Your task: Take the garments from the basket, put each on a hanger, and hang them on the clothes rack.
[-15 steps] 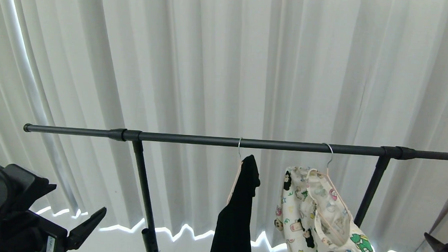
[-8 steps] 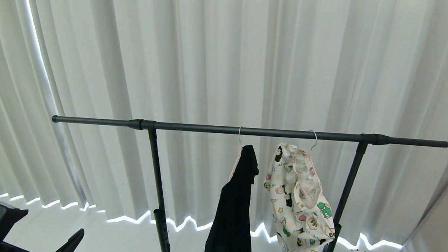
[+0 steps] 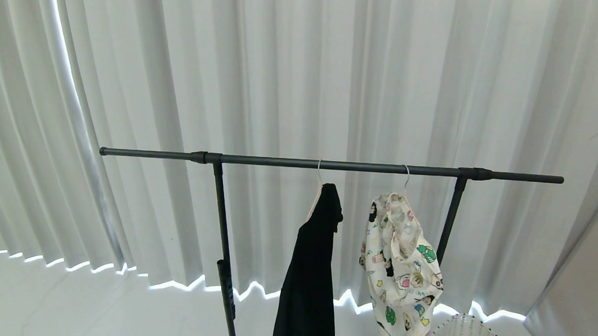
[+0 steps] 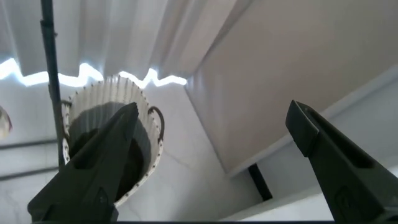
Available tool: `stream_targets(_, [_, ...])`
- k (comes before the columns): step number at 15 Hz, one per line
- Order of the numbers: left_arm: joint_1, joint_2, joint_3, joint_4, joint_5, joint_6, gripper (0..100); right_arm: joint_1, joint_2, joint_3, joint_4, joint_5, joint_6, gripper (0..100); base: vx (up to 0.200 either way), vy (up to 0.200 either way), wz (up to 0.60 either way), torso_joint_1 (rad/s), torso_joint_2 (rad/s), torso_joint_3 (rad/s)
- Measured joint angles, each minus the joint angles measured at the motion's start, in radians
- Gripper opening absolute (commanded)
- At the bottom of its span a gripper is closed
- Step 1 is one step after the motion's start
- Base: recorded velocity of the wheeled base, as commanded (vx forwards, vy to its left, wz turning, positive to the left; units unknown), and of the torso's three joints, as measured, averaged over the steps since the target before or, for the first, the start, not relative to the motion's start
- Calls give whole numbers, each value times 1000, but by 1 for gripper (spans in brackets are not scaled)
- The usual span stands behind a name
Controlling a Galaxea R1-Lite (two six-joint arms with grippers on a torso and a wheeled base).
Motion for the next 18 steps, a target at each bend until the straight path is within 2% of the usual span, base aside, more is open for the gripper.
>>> stream_targets(2, [7,-141,-4,55,38,-13,100,-4,-156,1,66,-1,29,100,0,0,0,0,0,0])
stream_targets(3, [10,-198,-6,66,77,-28,100,-6,-210,3,71,-31,53,100,0,0,0,0,0,0])
stream_targets(4, [13,-248,-7,72,116,-86,100,-7,-249,4,57,-100,95,100,0,0,0,0,0,0])
stream_targets(6, [16,-300,-4,79,139,-215,100,-9,-289,5,53,-123,157,100,0,0,0,0,0,0])
stream_targets(7, [17,-315,-2,79,137,-271,100,-9,-301,5,53,-119,159,100,0,0,0,0,0,0])
stream_targets(8, [17,-324,1,81,125,-281,100,-9,-308,5,53,-111,148,100,0,0,0,0,0,0])
stream_targets(9, [16,-330,2,81,80,-285,100,-5,-312,5,53,-84,119,100,0,0,0,0,0,0])
stream_targets(11, [-3,-339,2,109,-93,-283,100,64,-316,5,51,-43,101,100,0,0,0,0,0,0])
stream_targets(13, [-73,-343,2,121,-108,-282,100,203,-314,5,51,-29,106,100,0,0,0,0,0,0])
stream_targets(15, [-116,-349,2,125,-107,-282,100,304,-302,5,52,-68,127,100,0,0,0,0,0,0])
stream_targets(17, [-116,-357,2,126,-107,-283,100,327,-307,5,53,-92,156,100,0,0,0,0,0,0])
stream_targets(18, [-100,-371,2,128,-106,-286,100,329,-311,5,56,-124,211,100,0,0,0,0,0,0])
